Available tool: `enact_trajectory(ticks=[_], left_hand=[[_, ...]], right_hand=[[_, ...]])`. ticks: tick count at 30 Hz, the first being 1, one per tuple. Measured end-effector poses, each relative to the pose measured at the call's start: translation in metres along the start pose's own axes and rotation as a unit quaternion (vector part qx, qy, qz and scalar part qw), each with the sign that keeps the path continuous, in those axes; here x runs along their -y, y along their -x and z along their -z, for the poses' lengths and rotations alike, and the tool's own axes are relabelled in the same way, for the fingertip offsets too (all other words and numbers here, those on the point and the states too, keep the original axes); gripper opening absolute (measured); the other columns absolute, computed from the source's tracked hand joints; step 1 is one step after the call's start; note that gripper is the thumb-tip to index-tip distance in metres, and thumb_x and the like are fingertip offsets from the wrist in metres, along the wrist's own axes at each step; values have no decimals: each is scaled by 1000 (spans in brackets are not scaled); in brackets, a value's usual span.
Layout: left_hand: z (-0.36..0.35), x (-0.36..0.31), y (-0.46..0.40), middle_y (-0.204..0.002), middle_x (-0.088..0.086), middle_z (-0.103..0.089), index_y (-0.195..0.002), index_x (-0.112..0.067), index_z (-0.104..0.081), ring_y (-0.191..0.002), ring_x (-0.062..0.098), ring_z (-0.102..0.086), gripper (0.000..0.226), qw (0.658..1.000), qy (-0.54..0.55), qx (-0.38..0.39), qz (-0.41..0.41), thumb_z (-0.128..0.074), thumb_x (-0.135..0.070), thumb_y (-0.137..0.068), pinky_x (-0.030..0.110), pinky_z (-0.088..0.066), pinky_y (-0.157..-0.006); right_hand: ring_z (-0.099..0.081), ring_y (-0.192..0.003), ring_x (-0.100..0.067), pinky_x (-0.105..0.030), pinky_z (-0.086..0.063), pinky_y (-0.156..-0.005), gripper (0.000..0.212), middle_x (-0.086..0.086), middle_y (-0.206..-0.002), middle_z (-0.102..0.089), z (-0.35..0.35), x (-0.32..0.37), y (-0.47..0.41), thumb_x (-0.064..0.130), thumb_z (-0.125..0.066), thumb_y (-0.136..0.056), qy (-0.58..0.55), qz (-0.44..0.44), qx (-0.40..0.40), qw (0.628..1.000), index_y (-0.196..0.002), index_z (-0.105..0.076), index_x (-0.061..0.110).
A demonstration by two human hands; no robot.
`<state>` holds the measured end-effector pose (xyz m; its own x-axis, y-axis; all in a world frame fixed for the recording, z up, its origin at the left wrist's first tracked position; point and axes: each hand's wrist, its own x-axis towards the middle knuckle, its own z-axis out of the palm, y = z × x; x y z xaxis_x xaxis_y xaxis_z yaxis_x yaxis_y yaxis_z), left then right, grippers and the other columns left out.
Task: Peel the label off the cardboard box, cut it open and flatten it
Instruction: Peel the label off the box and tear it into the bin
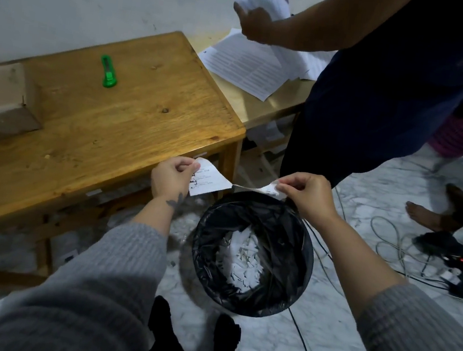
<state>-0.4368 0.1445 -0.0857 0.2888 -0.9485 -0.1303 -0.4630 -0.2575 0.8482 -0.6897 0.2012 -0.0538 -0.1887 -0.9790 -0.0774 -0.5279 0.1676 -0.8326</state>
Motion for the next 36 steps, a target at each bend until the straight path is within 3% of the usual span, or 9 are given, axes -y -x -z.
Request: enact_trajectory(ticks=[4, 6, 9, 13, 16, 20, 23, 31, 36], left_hand=[[1, -4, 5, -85, -6, -67, -95, -19, -72, -81, 12, -61, 14, 992, 18, -99, 78, -67, -29, -87, 24, -44, -70], [5, -4, 6, -84, -6, -66, -99, -18, -72, -81, 12, -61, 17, 991, 25, -105, 85, -66, -29, -87, 26, -47, -73], [-4, -9, 16, -87, -3, -70, -98, -16, -72, -82, 13, -65, 16, 997, 49, -33, 49, -68, -26, -86, 23, -47, -69], [-22, -23, 33, -87, -8, -70, -97, -18, -72, -85, 8, -64, 17, 991, 101, 82, 41, -70, -30, -84, 15, -43, -66], [-24, -30, 41, -83, -8, -71, -95, -17, -72, -73, -1, -66, 19, 977, 145, 150, 53, -74, -30, -81, 10, -46, -57], [-23, -34, 49, -87, 6, -74, -102, -9, -71, -68, 9, -71, 24, 956, 185, 216, 66, -76, -15, -79, 17, -52, -56], [-22, -36, 51, -87, 6, -74, -102, -8, -70, -67, 10, -71, 20, 949, 193, 242, 65, -72, -12, -82, 19, -52, -56], [-15, -33, 56, -94, 5, -74, -104, -12, -69, -80, 16, -72, 24, 942, 199, 266, 49, -73, -11, -80, 22, -55, -63], [-12, -37, 56, -92, 6, -72, -107, -10, -66, -73, 11, -71, 19, 938, 208, 274, 50, -64, -7, -88, 21, -55, -60]], right_hand=[[-62, -65, -7, -8, -45, -48, 5, 9, -70, -68, 6, 1, 0, 14, -73, -80, -27, -26, -4, 999, -78, -74, 19], [-63, -64, -8, -7, -42, -43, 3, 7, -71, -68, 11, 3, 0, 13, -72, -81, -43, -40, 5, 998, -83, -74, 14], [-61, -64, -3, -7, -44, -49, 4, 7, -70, -66, 6, 11, 0, 10, -72, -79, -48, -37, 31, 998, -83, -74, 11], [-62, -72, -8, -18, -50, -68, 10, 8, -72, -66, -9, 20, -3, 10, -73, -78, -48, -10, 46, 998, -77, -71, 19], [-62, -75, -7, -18, -49, -70, 5, 5, -77, -67, -13, 24, -7, 12, -71, -80, -50, -5, 30, 998, -83, -73, 16], [-63, -83, -9, -21, -51, -76, 10, 3, -85, -69, -16, 29, -10, 15, -69, -83, -57, -8, 0, 998, -92, -73, 15], [-62, -82, -9, -19, -49, -73, 12, 4, -85, -67, -20, 32, -11, 15, -68, -83, -59, -2, -26, 998, -94, -71, 17], [-59, -73, -8, -15, -43, -64, 12, 6, -75, -64, -27, 38, -5, 11, -70, -80, -90, 6, -58, 994, -74, -63, 20], [-56, -85, -7, -23, -45, -77, 3, 7, -91, -65, -29, 38, -5, 20, -71, -80, -39, 36, -60, 997, -83, -71, 21]])
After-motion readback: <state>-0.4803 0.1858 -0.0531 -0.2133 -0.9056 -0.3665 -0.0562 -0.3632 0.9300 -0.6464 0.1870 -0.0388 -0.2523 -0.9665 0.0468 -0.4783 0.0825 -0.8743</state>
